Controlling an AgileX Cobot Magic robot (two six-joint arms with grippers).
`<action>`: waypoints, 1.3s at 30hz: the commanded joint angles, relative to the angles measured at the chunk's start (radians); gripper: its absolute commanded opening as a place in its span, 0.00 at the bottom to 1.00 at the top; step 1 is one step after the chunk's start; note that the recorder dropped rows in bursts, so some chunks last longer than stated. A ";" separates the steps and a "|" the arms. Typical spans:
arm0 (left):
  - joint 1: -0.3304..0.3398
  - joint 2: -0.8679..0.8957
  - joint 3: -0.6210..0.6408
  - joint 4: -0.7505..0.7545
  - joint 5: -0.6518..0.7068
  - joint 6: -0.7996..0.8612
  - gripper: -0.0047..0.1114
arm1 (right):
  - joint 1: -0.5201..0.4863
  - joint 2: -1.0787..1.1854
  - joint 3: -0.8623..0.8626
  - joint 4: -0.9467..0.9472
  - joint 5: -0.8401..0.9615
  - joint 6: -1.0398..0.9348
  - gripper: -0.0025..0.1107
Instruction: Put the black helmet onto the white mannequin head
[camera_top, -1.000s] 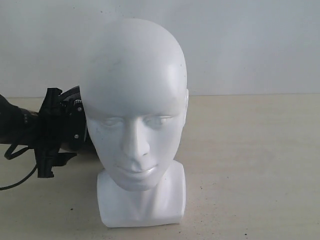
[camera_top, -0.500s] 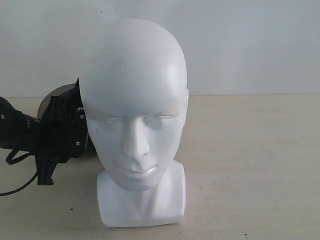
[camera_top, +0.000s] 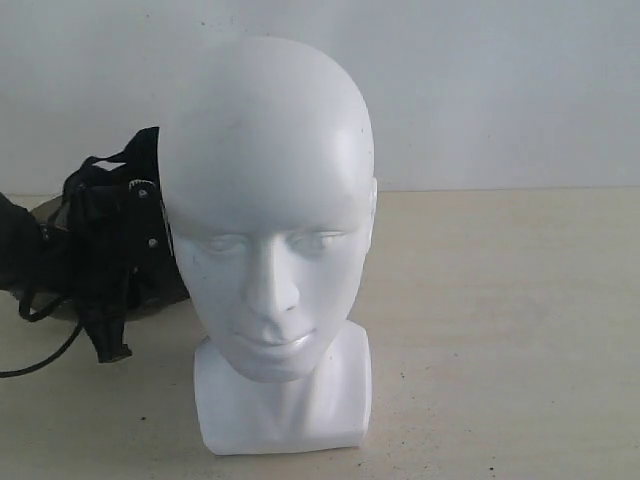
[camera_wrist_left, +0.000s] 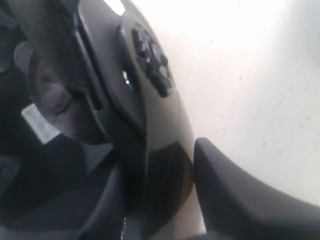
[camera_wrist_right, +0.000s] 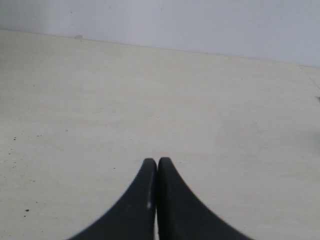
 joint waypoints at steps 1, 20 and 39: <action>0.002 -0.047 -0.003 -0.019 0.014 -0.112 0.08 | -0.004 -0.005 0.000 -0.005 -0.011 0.000 0.02; 0.002 -0.245 0.141 0.000 0.163 -0.448 0.08 | -0.004 -0.005 0.000 -0.005 -0.011 0.000 0.02; 0.000 -0.687 0.312 0.091 0.384 -0.800 0.08 | -0.004 -0.005 0.000 -0.005 -0.011 0.000 0.02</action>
